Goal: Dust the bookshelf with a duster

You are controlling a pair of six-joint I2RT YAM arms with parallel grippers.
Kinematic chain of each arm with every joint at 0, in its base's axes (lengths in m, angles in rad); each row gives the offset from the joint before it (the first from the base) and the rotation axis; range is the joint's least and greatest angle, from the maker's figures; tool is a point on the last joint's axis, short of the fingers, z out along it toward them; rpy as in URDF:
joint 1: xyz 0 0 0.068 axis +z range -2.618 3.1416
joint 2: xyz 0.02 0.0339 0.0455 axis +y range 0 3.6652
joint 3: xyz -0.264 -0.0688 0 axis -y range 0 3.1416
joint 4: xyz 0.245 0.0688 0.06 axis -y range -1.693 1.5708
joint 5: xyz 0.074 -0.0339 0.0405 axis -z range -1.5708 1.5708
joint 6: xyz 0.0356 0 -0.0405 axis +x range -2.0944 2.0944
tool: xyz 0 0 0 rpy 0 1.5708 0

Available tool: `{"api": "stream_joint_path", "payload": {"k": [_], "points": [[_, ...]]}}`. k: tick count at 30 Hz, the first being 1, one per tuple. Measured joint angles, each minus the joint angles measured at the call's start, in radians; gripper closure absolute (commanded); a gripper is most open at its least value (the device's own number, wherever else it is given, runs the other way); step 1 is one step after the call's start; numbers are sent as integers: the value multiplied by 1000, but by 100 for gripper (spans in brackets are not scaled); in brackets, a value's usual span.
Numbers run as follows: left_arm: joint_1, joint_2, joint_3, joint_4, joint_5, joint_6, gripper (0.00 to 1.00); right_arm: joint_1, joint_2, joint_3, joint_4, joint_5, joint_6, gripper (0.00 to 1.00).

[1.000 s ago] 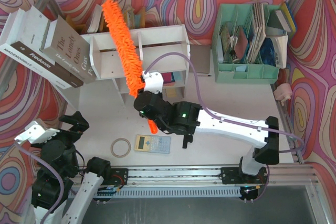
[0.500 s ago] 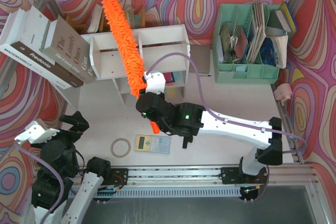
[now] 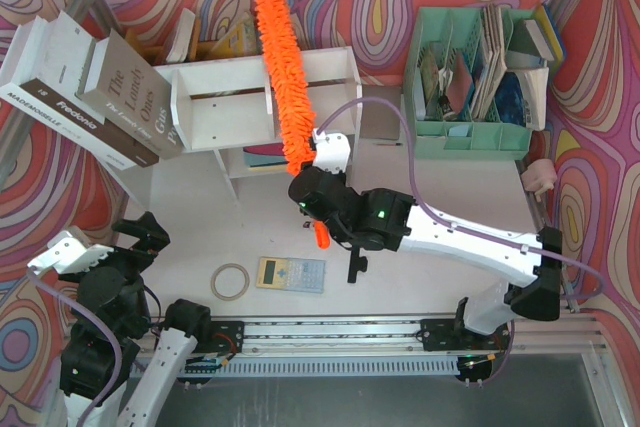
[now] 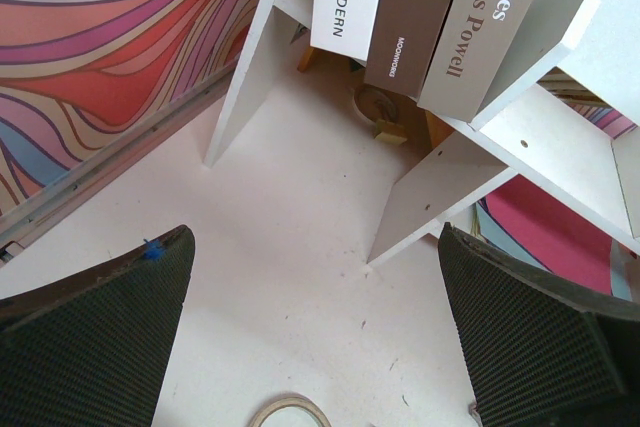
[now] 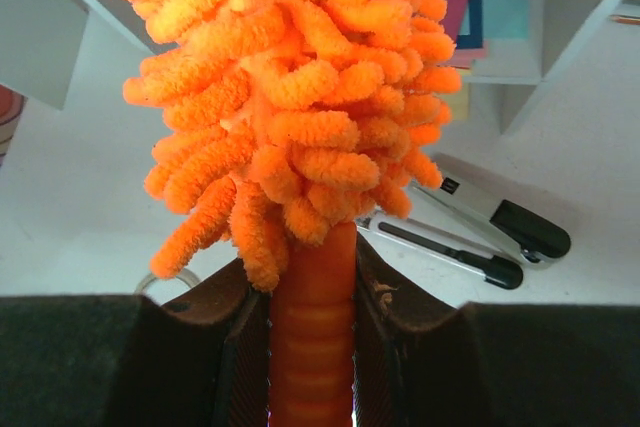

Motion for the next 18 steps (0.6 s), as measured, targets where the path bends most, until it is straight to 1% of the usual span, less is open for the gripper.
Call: {"api": "stream_joint_path", "payload": {"k": [10, 13, 18], "points": [[0, 0, 0, 0, 0, 0, 1, -63, -113, -34, -60, 53, 8, 100], [0, 0, 0, 0, 2, 0, 1, -71, -108, -34, -56, 53, -4, 100], [0, 0, 0, 0, 3, 0, 1, -71, -65, -30, -26, -17, -44, 100]]}}
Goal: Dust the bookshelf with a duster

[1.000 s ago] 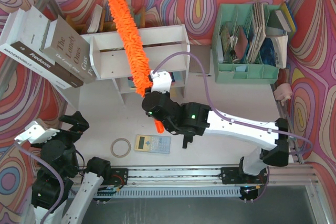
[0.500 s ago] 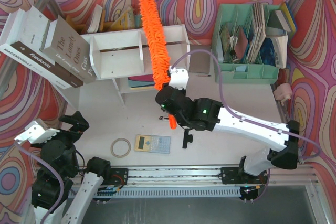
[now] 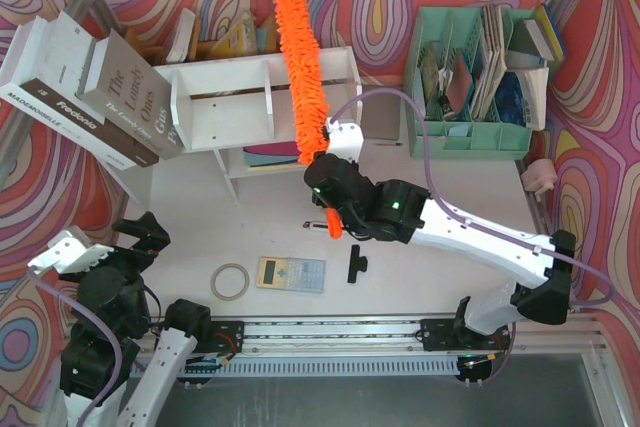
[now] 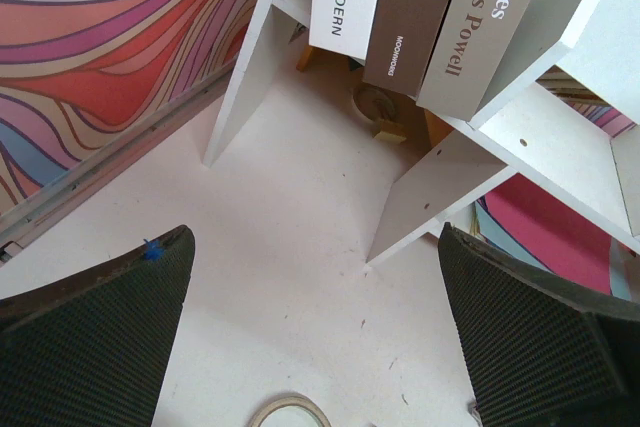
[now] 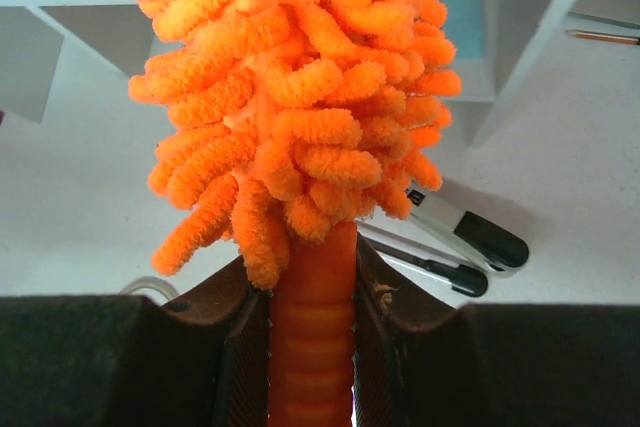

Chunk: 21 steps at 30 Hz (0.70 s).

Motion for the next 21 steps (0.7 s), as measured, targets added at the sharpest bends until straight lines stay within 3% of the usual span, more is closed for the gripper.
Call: {"api": "stream_joint_path", "payload": {"k": [14, 21], "points": [[0, 0, 0, 0, 0, 0, 1, 0, 89, 76, 75, -164, -45, 100], [0, 0, 0, 0, 0, 0, 1, 2, 101, 76, 79, -154, -37, 100]]}}
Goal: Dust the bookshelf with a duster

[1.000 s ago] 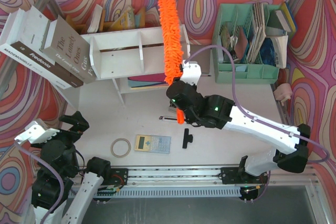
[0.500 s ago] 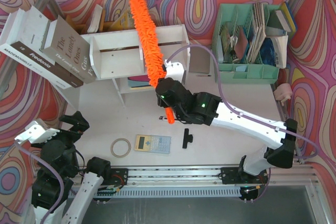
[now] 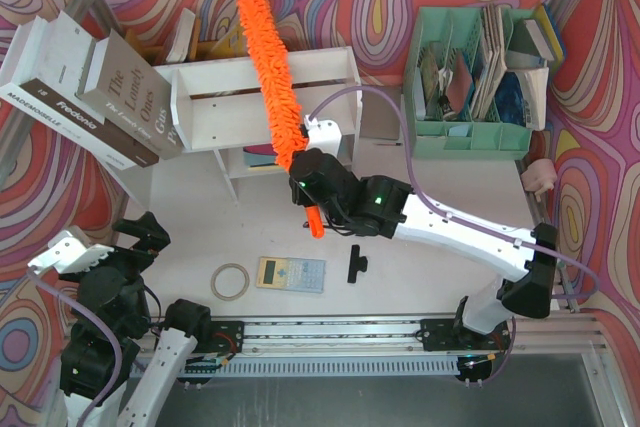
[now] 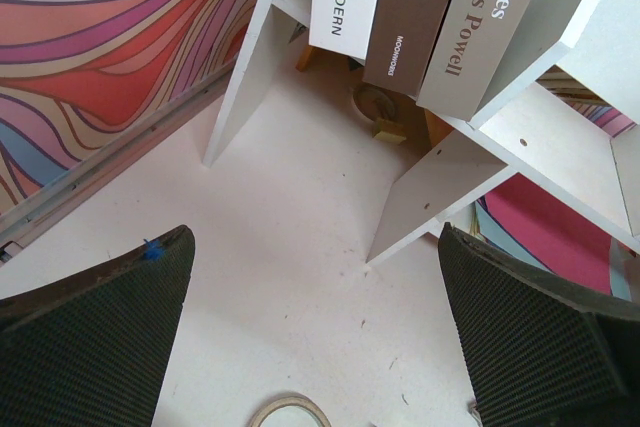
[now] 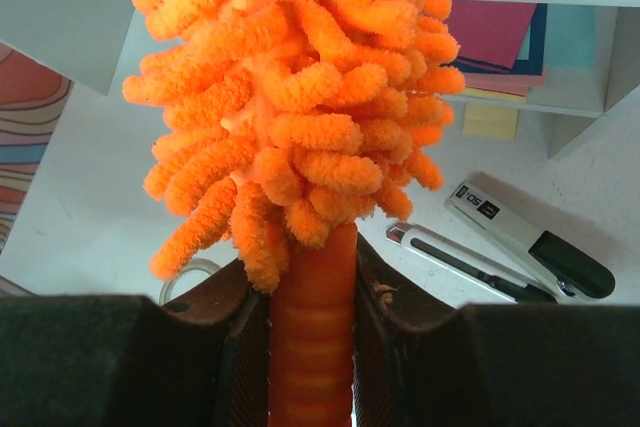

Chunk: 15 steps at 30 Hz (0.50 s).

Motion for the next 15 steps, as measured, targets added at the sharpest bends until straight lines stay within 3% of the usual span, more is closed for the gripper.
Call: {"api": "stream_joint_path", "payload": {"k": [15], "points": [[0, 0, 0, 0, 0, 0, 1, -58, -172, -84, -178, 175, 98, 100]]}}
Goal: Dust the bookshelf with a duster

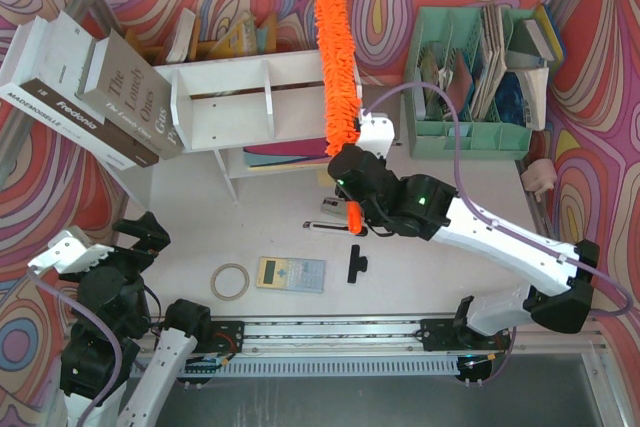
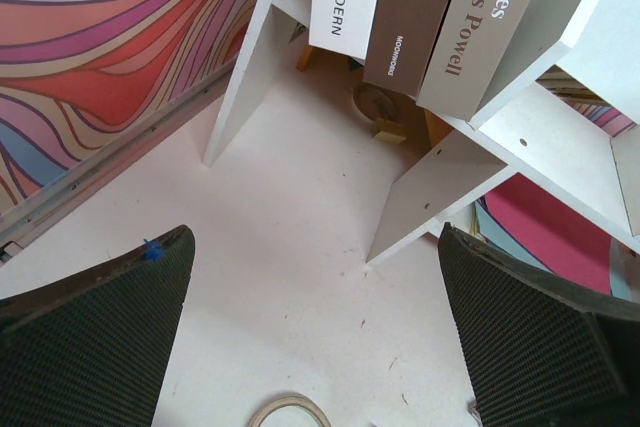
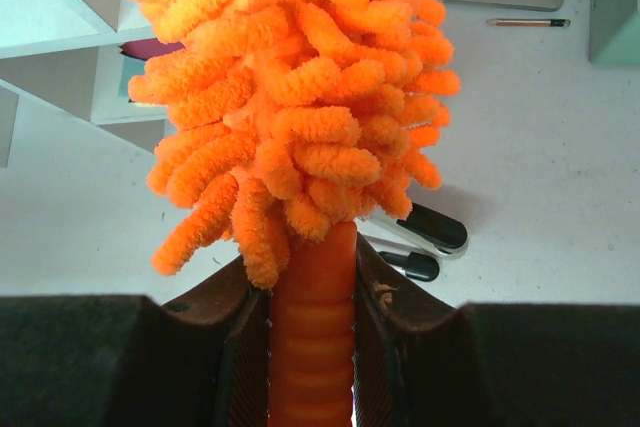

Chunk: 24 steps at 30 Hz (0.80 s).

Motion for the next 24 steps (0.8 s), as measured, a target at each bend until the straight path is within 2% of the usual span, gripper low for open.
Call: {"api": "stream_joint_path", "payload": {"k": [4, 15, 24], "points": [[0, 0, 0, 0, 0, 0, 2, -2, 0, -14, 12, -15, -14, 100], [0, 0, 0, 0, 0, 0, 1, 21, 123, 51, 116, -186, -96, 100], [0, 0, 0, 0, 0, 0, 2, 20, 87, 36, 70, -111, -95, 100]]}}
